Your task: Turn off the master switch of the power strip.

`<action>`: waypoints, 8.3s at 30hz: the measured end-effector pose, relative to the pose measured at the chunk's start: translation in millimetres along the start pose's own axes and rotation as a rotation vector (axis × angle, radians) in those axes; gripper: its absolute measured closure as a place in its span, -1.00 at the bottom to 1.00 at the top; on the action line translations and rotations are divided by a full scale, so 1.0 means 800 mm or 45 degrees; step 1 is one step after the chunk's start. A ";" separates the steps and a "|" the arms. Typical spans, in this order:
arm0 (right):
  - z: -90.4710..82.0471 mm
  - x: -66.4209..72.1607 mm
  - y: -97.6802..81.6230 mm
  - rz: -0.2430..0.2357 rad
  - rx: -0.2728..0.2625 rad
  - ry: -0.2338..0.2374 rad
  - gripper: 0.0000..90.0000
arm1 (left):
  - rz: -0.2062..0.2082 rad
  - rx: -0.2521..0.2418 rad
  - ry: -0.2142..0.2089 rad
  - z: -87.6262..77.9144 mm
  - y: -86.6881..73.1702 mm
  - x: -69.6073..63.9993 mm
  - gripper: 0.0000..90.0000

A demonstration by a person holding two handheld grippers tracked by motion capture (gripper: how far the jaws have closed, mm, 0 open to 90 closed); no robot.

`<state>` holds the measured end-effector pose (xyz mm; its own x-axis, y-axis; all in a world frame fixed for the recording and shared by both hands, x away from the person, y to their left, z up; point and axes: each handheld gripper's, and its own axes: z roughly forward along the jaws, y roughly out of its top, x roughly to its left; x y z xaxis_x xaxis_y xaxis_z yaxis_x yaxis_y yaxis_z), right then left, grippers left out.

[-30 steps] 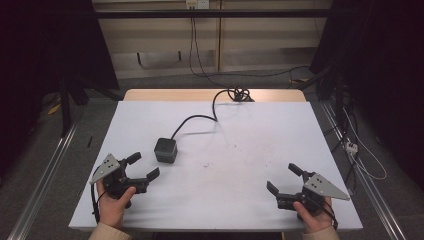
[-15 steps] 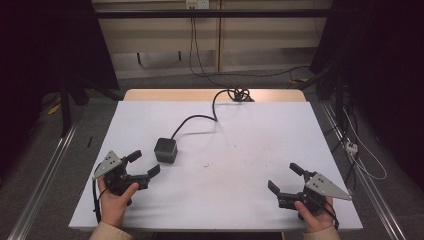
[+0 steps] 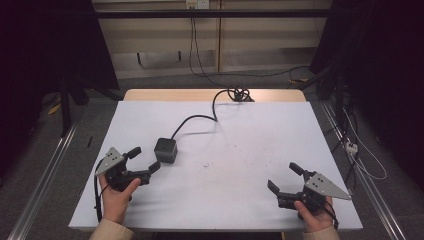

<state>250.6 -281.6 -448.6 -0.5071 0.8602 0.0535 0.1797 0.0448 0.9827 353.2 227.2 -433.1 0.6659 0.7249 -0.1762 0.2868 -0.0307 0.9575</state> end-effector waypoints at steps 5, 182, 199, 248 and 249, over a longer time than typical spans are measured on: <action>0.000 0.000 0.000 0.000 -0.001 0.001 -0.93 | 0.002 0.003 0.006 0.005 0.001 0.002 -0.83; -0.001 0.000 0.002 -0.016 0.000 0.003 -0.92 | 0.020 0.132 -0.057 0.057 0.030 0.018 1.00; -0.001 0.000 0.003 -0.020 0.002 0.006 -0.92 | 0.028 0.172 -0.051 0.058 0.028 0.019 1.00; -0.001 0.000 0.003 -0.016 0.000 0.007 -0.92 | 0.049 0.255 -0.011 0.064 0.022 0.019 1.00; -0.001 0.000 0.003 -0.016 0.001 0.007 -0.92 | 0.048 0.255 -0.009 0.064 0.022 0.019 1.00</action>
<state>250.3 -281.6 -446.4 -0.5137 0.8569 0.0422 0.1738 0.0558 0.9832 404.1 202.6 -430.5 0.6834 0.7158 -0.1434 0.3921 -0.1942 0.8992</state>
